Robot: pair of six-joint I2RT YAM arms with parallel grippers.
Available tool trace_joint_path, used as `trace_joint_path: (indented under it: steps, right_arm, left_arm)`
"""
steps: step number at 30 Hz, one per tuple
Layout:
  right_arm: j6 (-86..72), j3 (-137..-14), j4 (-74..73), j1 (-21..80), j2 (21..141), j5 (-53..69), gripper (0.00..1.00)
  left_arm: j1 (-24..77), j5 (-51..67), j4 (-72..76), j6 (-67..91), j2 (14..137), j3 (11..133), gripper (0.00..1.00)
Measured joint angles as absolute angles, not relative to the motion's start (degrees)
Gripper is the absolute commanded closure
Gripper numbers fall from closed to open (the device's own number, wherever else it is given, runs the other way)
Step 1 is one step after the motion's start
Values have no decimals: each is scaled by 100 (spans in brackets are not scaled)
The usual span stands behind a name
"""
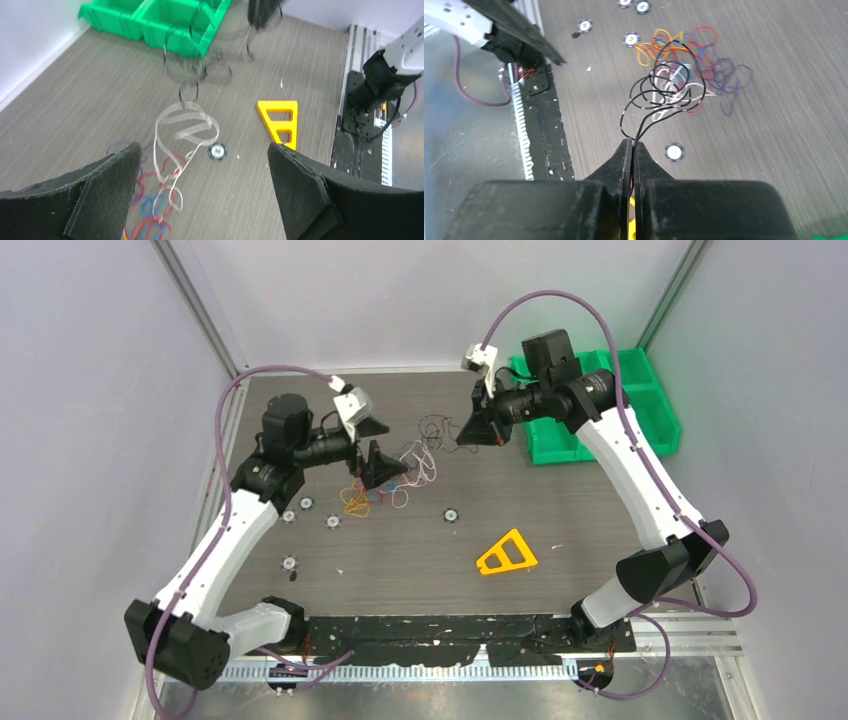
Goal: Untangle the cables
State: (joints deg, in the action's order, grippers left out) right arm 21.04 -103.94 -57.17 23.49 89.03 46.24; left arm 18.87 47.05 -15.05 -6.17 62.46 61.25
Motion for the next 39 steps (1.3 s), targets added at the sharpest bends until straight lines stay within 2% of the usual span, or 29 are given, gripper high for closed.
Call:
trace_joint_path:
  steps: [3, 4, 9, 12, 14, 18, 26, 29, 35, 36, 37, 39]
  right_arm:
    - [2252, -10394, -5822, 2705, 8903, 4692, 95]
    - [2311, -10394, -5863, 2827, 8903, 4707, 95]
    - [2521, -10543, -6051, 3153, 8919, 4744, 95]
    - [2530, -10753, -6034, 3057, 8906, 4742, 94]
    - [2491, -10836, -5948, 2923, 8840, 4729, 95]
    - [2163, -10932, -5666, 2263, 8663, 4670, 95]
    - [965, -10940, -5022, 1446, 8606, 5000, 95]
    - [572, -10940, -4720, 1295, 8514, 5081, 95]
    - [283, -10943, -3780, 869, 8084, 4939, 94]
    - [259, -10949, -3686, 836, 8016, 4932, 95]
    - [235, -10965, -3588, 823, 7953, 4928, 95]
    - [172, -11010, -3420, 851, 7872, 4928, 95]
  left_arm:
    - [2261, 4644, -1317, -572, 6790, 6587, 1]
    - [2381, 4639, -1267, -539, 6952, 6722, 5]
    - [3039, 4536, -1177, -628, 7741, 7295, 56]
    - [2976, 4598, -1140, -738, 7975, 7201, 88]
    - [2626, 4779, -993, -701, 7990, 6818, 100]
    - [1881, 5301, -703, -757, 7953, 5951, 100]
    - [1673, 5614, -305, -1210, 7277, 5494, 100]
    - [1503, 5621, -325, -1428, 7247, 5494, 91]
    - [1055, 4921, -1417, -1839, 7214, 5107, 93]
    - [1033, 4827, -1597, -1911, 7214, 5041, 91]
    - [1026, 4751, -1752, -1992, 7214, 5000, 83]
    - [1011, 4707, -1916, -2088, 7214, 4971, 55]
